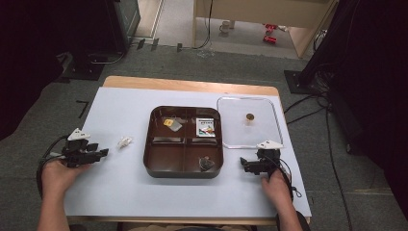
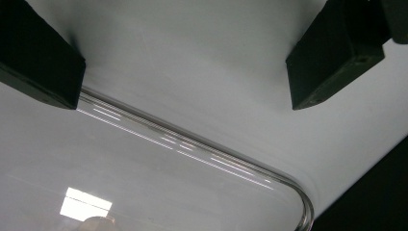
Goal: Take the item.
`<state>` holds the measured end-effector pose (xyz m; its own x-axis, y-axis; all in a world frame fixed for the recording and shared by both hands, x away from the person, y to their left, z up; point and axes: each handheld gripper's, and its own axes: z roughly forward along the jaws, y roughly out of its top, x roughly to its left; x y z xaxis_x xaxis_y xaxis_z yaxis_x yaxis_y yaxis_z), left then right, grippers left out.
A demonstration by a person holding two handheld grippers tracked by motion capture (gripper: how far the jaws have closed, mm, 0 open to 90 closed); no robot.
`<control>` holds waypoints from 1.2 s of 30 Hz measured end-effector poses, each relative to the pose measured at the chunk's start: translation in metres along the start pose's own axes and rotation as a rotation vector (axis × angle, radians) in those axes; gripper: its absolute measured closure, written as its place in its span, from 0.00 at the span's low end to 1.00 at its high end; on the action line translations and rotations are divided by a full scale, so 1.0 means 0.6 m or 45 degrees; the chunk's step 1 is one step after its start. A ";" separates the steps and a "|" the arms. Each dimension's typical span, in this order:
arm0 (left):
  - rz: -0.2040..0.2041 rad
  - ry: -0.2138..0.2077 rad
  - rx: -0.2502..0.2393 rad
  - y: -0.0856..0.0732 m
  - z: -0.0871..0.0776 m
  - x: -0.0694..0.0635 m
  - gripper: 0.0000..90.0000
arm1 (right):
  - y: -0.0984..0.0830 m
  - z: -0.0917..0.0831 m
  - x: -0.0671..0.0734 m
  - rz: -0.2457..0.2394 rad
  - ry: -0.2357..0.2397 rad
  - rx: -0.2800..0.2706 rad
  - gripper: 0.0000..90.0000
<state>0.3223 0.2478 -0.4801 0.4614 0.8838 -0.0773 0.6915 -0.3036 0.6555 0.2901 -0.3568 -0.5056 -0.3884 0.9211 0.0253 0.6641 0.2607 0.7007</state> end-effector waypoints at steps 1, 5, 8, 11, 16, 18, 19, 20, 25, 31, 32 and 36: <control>0.005 -0.001 -0.004 -0.001 0.000 0.000 0.51 | 0.000 0.000 0.000 0.000 0.000 0.000 0.00; 0.013 0.001 -0.026 -0.006 0.000 -0.002 0.50 | 0.000 0.000 0.000 0.000 -0.001 0.000 0.00; 0.028 -0.004 -0.042 -0.010 0.001 -0.004 0.46 | 0.000 0.000 0.000 -0.001 0.000 -0.001 0.00; 0.056 -0.003 -0.071 -0.016 0.003 -0.008 0.40 | 0.000 0.000 0.000 0.000 -0.001 0.000 0.00; 0.056 -0.044 -0.132 -0.027 0.007 -0.011 0.27 | 0.000 0.000 0.000 0.000 -0.001 0.000 0.00; 0.072 -0.029 -0.126 -0.027 0.008 -0.014 0.25 | 0.000 0.000 0.000 0.000 -0.001 0.000 0.00; 0.079 -0.026 -0.124 -0.027 0.008 -0.015 0.25 | 0.000 0.000 0.000 0.001 -0.001 0.000 0.00; 0.087 -0.023 -0.119 -0.027 0.009 -0.016 0.25 | 0.000 0.000 0.000 0.000 -0.001 0.000 0.00; 0.131 0.010 -0.108 -0.027 0.011 -0.024 0.22 | 0.000 0.000 0.000 0.000 -0.001 0.000 0.00; 0.128 0.007 -0.109 -0.027 0.012 -0.024 0.22 | 0.000 0.000 0.000 0.000 -0.001 0.000 0.00; 0.128 0.008 -0.109 -0.027 0.011 -0.024 0.22 | 0.000 0.000 0.000 0.001 0.000 0.000 0.00; 0.128 0.007 -0.109 -0.027 0.011 -0.024 0.22 | 0.000 0.000 0.000 0.000 -0.001 0.000 0.00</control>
<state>0.3083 0.2377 -0.4949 0.5228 0.8524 -0.0037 0.5916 -0.3597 0.7215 0.2900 -0.3568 -0.5056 -0.3876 0.9215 0.0250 0.6642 0.2604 0.7008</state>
